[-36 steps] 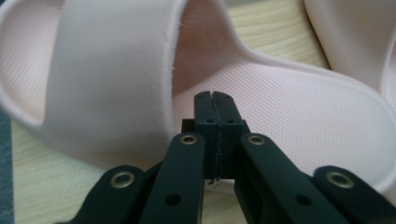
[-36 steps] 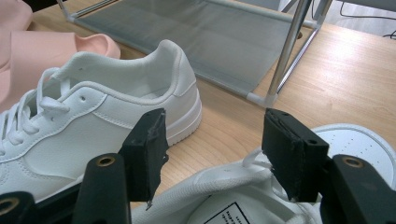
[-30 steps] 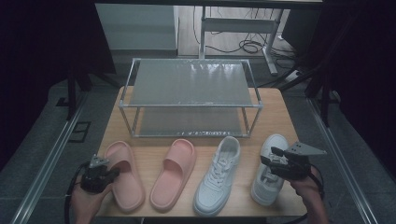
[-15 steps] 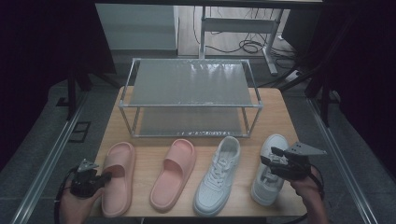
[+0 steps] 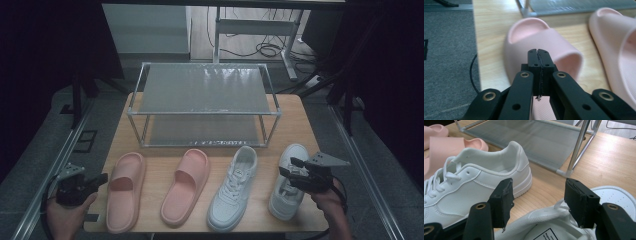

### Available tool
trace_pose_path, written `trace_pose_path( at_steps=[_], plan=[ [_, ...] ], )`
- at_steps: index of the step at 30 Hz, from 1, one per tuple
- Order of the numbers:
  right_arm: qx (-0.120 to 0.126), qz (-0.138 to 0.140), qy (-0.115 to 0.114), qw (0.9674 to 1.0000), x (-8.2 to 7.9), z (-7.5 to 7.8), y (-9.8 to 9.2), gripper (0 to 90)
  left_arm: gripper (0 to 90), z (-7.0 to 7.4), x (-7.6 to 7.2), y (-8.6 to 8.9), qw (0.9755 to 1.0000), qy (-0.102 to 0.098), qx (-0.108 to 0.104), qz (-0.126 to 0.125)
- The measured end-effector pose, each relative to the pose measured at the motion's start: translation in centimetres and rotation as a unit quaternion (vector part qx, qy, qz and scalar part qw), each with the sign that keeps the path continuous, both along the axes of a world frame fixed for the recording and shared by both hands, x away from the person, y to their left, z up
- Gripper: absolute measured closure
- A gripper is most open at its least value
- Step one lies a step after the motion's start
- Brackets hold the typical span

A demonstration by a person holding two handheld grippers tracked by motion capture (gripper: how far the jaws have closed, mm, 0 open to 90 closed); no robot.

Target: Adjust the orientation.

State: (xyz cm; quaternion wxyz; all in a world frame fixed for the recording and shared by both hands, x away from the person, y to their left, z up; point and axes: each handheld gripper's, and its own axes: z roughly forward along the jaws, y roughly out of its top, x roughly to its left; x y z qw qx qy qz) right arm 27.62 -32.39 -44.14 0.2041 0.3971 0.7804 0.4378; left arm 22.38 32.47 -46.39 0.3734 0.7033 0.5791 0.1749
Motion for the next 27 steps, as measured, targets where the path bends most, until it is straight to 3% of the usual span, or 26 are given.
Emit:
trace_pose_path(
  at_steps=[9, 17, 27],
  plan=[
    [-0.001, 0.001, 0.003, 1.0000, 0.1, -0.1, 0.1, 40.6, 90.0, -2.2, 3.5, 1.2, 0.9995, 0.024, -0.003, 0.019],
    [-0.002, 0.000, 0.003, 1.0000, 0.1, -0.2, 0.1, 40.7, 90.0, -3.5, 4.5, 1.5, 0.9988, 0.044, -0.006, 0.022],
    [-0.002, 0.000, 0.004, 1.0000, 0.1, -0.3, 0.1, 40.7, 90.0, -4.2, 5.3, 1.4, 0.9984, 0.052, -0.010, 0.019]
  ],
)
